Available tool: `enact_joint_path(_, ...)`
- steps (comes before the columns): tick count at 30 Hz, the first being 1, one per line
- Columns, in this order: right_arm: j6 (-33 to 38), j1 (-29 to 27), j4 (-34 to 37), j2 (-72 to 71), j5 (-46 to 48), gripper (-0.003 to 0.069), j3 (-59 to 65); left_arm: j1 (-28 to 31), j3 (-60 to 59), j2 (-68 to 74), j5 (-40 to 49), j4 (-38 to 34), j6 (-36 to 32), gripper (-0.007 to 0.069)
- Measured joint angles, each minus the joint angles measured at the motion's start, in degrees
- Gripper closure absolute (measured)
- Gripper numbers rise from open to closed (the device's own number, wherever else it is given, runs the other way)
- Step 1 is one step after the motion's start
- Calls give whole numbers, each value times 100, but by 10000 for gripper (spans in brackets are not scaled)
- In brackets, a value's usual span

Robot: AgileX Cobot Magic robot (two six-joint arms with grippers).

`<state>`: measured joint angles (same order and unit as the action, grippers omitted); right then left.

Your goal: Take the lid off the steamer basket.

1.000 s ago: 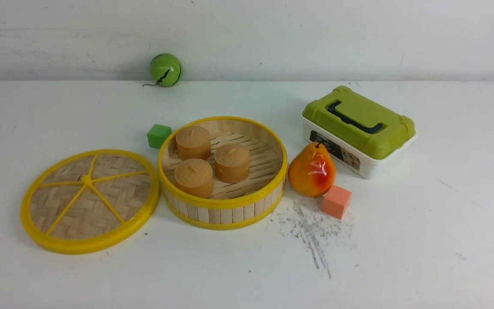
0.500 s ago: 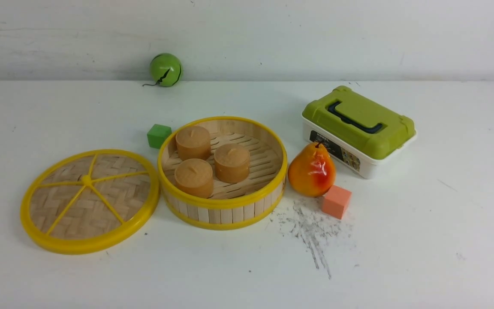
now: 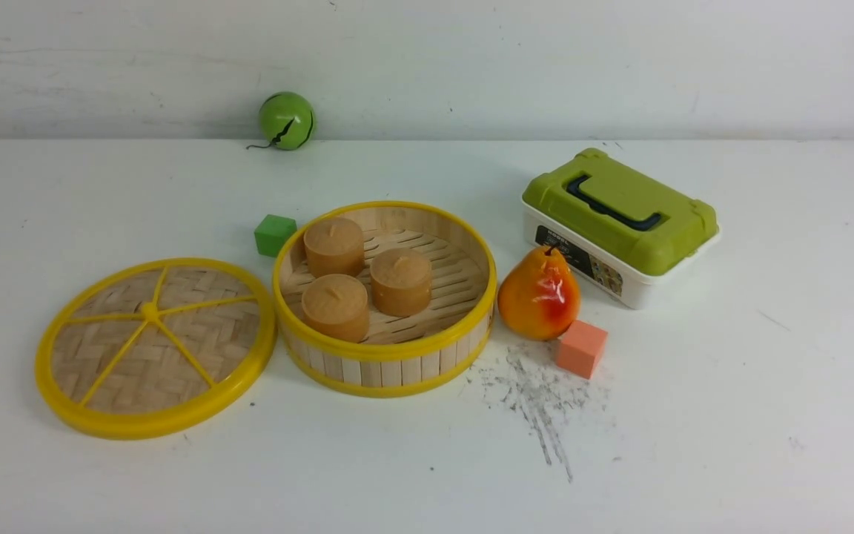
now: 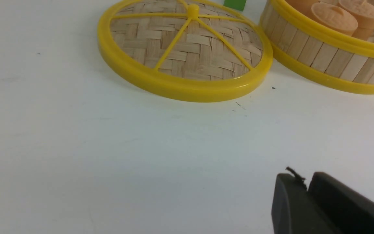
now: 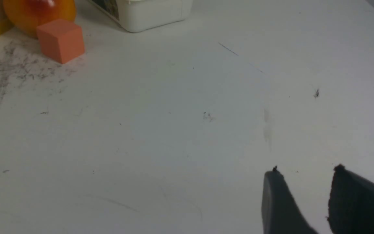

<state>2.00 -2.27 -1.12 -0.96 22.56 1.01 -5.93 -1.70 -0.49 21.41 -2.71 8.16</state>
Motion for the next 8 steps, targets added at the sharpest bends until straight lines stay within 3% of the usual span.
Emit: enact_joint_path(8, 0, 0, 0, 0, 0, 419, 0, 0, 0, 0, 0, 0, 0, 542)
